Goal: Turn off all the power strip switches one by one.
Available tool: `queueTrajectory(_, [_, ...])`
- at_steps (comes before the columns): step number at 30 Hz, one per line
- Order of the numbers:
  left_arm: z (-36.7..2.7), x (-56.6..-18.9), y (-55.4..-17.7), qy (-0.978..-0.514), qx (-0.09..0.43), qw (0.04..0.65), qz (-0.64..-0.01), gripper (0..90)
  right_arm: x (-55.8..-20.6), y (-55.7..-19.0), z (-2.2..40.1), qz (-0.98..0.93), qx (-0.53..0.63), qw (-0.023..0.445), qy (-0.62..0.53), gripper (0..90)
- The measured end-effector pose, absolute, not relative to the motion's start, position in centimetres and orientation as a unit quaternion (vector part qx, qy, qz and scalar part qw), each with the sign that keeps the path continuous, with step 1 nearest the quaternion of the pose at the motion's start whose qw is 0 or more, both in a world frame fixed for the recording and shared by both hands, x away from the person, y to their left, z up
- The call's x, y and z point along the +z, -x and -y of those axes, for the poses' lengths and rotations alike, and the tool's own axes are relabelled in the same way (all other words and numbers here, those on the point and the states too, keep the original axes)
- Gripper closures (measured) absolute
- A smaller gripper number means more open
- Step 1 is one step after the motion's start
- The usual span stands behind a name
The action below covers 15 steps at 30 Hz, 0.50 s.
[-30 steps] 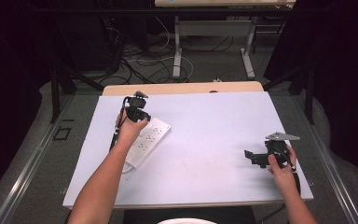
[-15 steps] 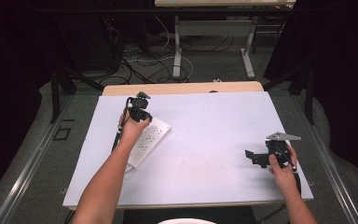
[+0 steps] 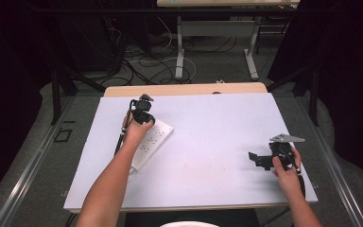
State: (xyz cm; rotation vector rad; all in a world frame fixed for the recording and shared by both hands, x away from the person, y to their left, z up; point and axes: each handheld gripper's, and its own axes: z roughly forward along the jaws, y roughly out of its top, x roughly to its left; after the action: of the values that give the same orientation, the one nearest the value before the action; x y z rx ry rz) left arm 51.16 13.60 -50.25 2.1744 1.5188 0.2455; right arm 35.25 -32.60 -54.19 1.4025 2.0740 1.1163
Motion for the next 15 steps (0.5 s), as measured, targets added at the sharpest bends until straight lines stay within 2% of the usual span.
queueTrajectory(15, [-13.81, -51.1, -51.31, -0.789, 0.081, 0.24, -0.56, 90.0, -54.21, -35.25, 32.67, -0.744, 0.398, 0.2, -0.498, 0.0])
